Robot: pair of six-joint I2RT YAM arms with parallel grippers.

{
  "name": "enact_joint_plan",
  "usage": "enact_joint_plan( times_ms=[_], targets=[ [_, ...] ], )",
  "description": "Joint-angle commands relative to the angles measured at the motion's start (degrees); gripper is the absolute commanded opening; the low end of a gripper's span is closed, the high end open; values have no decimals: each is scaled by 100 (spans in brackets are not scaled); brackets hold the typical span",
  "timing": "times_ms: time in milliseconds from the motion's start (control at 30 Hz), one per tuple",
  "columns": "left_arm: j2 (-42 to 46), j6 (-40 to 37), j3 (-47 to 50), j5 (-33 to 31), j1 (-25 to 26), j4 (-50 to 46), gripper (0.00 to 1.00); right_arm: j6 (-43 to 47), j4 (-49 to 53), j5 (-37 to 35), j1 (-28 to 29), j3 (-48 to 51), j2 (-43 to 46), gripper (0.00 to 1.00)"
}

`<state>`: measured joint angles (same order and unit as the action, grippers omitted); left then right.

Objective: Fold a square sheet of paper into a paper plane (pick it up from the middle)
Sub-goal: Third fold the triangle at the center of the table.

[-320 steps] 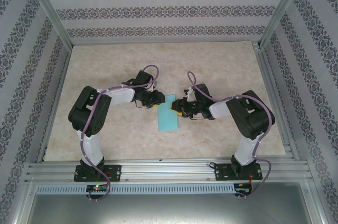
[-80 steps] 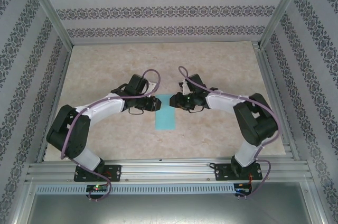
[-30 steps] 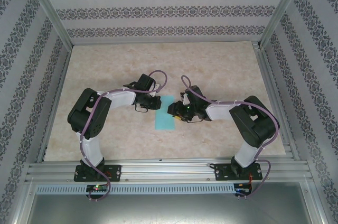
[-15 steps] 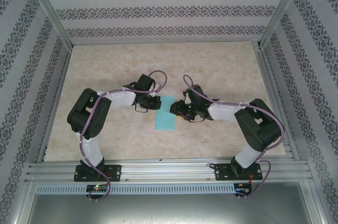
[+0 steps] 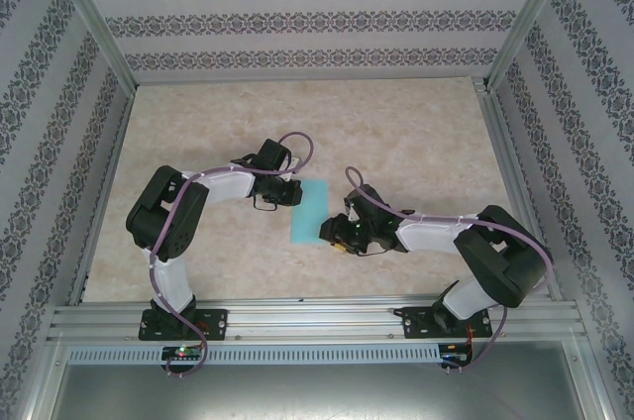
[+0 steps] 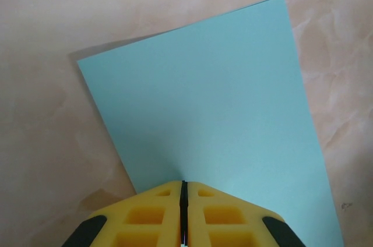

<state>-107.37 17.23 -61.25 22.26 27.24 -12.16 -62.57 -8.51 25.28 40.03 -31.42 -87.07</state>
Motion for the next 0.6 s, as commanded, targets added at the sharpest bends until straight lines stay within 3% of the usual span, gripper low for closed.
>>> enact_joint_plan(
  times_ms=[0,567],
  targets=[
    [-77,96,173,-134,-78,-401,11,-292,-535,-29,75,5,-202,46],
    [-91,60,136,-82,-79,-427,12,-351,-1223,-142,18,-259,-448,46]
  ],
)
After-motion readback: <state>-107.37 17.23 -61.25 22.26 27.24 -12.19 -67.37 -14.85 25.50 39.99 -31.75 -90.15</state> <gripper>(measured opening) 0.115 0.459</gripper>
